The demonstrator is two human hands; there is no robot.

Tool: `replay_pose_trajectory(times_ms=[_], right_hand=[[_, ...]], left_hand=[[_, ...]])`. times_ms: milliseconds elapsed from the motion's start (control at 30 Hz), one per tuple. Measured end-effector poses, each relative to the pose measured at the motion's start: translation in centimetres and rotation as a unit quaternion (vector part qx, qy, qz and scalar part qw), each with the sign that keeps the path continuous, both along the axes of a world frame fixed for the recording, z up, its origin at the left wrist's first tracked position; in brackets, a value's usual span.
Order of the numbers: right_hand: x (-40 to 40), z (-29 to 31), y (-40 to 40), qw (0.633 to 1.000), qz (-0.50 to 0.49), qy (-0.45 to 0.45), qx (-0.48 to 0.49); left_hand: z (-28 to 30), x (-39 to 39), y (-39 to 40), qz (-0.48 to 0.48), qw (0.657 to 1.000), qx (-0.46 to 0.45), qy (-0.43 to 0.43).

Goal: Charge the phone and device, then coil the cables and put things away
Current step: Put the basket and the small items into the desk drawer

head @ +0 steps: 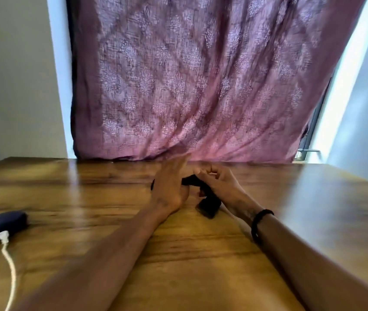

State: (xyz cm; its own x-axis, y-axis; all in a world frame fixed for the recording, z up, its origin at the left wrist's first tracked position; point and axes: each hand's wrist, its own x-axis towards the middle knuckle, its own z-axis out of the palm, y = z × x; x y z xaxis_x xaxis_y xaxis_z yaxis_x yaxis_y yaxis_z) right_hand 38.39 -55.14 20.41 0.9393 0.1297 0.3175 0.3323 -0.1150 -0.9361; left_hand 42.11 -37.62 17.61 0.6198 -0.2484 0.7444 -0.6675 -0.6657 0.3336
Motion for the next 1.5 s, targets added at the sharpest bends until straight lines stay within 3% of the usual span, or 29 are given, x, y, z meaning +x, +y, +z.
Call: replay_pose_trajectory(times_ms=[67, 167, 300, 400, 500, 633, 767, 867, 967, 1033, 1133, 1233, 1333, 1433, 1500], right_hand=[[-0.6, 0.1, -0.4, 1.000, 0.002, -0.005, 0.001], [-0.8, 0.2, -1.2, 0.998, 0.023, 0.051, 0.016], [-1.4, 0.5, -1.2, 0.984, 0.108, 0.139, -0.031], [-2.0, 0.7, -0.7, 0.977, 0.135, 0.145, -0.079], [-2.1, 0.3, 0.4, 0.987, 0.086, 0.090, -0.100], [-1.6, -0.6, 1.3, 0.989, 0.052, 0.015, -0.141], [-1.0, -1.1, 1.1, 0.988, 0.042, 0.021, -0.149], [-0.4, -0.5, 0.6, 0.989, -0.060, -0.014, -0.134], [-0.3, 0.5, -0.5, 0.975, -0.175, -0.049, -0.130], [-0.6, 0.6, -0.8, 0.976, -0.174, -0.060, -0.113], [-0.8, 0.5, -0.4, 0.966, -0.176, -0.085, -0.167], [-0.8, 1.0, -0.6, 0.985, -0.126, -0.041, -0.109], [-0.8, 1.7, -1.9, 0.998, -0.020, 0.059, -0.017], [-1.2, 1.8, -2.2, 0.978, 0.129, 0.142, 0.083], [-1.6, 2.0, -1.7, 0.951, 0.182, 0.192, 0.159]], left_hand=[[0.2, -0.5, -1.3, -0.040, 0.999, 0.017, -0.021], [0.5, -0.6, -1.6, 0.016, 0.998, -0.005, -0.060], [0.9, -0.6, 0.6, 0.079, 0.986, -0.148, 0.027], [1.4, -0.5, 1.6, 0.126, 0.960, -0.232, 0.096], [1.6, -1.0, 1.4, 0.065, 0.958, -0.253, 0.117], [2.1, -1.7, 0.1, -0.051, 0.968, -0.231, 0.080], [2.2, -1.3, 0.0, -0.077, 0.958, -0.259, 0.095], [2.2, -0.3, 1.2, 0.013, 0.970, -0.211, 0.118], [1.3, 0.0, 1.9, 0.072, 0.993, -0.037, 0.086], [1.1, -0.8, 0.9, 0.061, 0.995, 0.080, 0.023], [1.6, -2.0, -1.5, 0.011, 0.987, 0.139, -0.078], [2.1, -2.1, -2.4, 0.011, 0.980, 0.150, -0.132], [1.8, -1.7, -1.1, 0.004, 0.990, 0.101, -0.099], [1.5, -0.9, 0.5, 0.002, 0.998, 0.017, -0.065], [1.3, -0.5, 1.0, 0.010, 0.999, 0.010, -0.047]])
